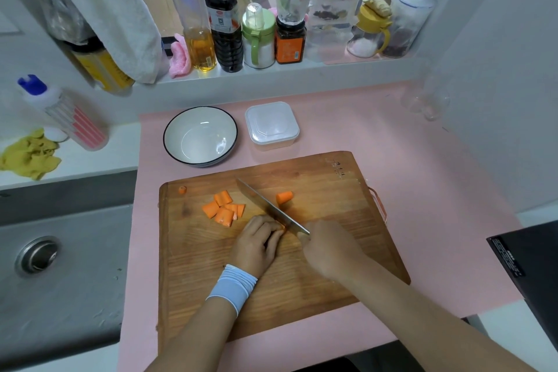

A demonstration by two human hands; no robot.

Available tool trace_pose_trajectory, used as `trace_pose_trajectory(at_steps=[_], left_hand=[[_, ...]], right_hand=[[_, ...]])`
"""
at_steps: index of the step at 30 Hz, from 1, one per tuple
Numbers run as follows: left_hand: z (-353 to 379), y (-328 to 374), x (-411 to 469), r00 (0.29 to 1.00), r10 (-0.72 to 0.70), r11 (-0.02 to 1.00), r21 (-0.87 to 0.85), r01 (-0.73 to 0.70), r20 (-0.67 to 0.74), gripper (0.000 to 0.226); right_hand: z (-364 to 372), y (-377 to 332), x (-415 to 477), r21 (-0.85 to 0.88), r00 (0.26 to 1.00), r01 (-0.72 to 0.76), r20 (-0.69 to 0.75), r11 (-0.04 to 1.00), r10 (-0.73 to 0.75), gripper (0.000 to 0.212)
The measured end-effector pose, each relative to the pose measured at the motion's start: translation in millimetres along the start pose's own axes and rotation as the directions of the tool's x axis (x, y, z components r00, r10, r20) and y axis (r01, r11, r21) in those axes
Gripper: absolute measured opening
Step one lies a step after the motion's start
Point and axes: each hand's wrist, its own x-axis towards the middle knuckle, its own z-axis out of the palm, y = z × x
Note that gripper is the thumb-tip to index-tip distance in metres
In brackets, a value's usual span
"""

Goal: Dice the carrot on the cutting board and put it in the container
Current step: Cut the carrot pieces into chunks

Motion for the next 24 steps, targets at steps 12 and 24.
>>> trace_pose_trajectory(at_steps=[12,24], left_hand=[[-0.9,0.2,0.3,1.000,-0.005,1.000,-0.019,0.005,-0.005,0.001],[-1.6,0.8,1.1,1.000,-0.018,1.000,-0.024,0.019,0.014,0.003]], right_hand=[[-9.3,3.3,-13.1,0.009,1.000,0.021,-0.011,1.000,-0.021,0.029],[-11.0,0.0,-19.6,-0.026,1.000,0.013,0.001,1.000,-0.013,0.022]])
